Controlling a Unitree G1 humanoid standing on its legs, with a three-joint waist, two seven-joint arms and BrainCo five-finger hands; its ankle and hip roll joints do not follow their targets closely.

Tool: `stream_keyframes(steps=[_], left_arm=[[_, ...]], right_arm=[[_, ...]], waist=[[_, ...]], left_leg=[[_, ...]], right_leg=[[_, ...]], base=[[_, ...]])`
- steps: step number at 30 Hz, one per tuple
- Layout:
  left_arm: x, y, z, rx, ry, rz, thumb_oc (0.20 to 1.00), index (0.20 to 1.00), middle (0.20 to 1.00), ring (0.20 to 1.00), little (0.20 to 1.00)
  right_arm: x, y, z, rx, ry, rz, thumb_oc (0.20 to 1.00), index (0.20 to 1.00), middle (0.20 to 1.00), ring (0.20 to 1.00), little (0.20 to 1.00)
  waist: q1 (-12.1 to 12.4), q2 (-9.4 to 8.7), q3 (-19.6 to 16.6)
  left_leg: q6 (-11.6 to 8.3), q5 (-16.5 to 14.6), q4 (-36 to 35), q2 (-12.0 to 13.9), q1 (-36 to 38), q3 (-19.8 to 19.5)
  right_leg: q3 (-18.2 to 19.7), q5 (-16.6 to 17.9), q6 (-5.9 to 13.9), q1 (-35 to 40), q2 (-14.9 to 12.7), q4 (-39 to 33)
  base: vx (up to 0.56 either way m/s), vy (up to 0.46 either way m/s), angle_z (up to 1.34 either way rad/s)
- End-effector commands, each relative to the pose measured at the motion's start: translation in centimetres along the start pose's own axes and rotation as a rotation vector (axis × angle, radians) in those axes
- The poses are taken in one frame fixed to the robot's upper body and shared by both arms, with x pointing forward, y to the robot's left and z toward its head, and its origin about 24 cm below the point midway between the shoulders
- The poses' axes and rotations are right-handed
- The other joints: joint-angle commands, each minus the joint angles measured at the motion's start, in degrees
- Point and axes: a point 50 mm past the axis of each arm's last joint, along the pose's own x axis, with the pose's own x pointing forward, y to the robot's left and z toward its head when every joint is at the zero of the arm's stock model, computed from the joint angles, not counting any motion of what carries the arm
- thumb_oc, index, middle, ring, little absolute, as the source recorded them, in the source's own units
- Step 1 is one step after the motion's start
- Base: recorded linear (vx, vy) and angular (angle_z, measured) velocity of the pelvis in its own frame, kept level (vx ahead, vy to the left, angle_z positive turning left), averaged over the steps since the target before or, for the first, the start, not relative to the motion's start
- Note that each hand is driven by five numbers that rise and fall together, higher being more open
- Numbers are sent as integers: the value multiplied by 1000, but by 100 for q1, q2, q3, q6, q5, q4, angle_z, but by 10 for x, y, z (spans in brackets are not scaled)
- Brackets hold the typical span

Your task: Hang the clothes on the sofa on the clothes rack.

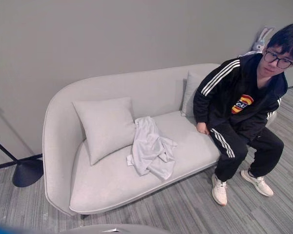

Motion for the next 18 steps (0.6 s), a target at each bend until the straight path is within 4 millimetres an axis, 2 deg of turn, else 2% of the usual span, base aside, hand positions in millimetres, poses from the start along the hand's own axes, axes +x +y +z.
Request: stream_keyframes(steps=[1, 18], left_arm=[[0, -3, -2, -55, 22, 0, 1000, 1000, 1000, 1000, 1000], [1, -10, -4, 31, 25, -27, 1000, 1000, 1000, 1000, 1000]], right_arm=[[-1, 1, 15, -10, -3, -7, 1000, 1000, 1000, 1000, 1000], [0, 10, 28, -194, -45, 9, 1000, 1000, 1000, 1000, 1000]], waist=[[-160, 48, -104], [-230, 57, -45]], left_leg=[[-543, -81, -186, 641, 154, -566], [-498, -141, -162, 600, 218, -466]], right_leg=[[-15, -293, 452, 58, -435, 96], [118, -258, 472, 59, -461, 96]], base=[[-4, -3, -6], [0, 5, -4]])
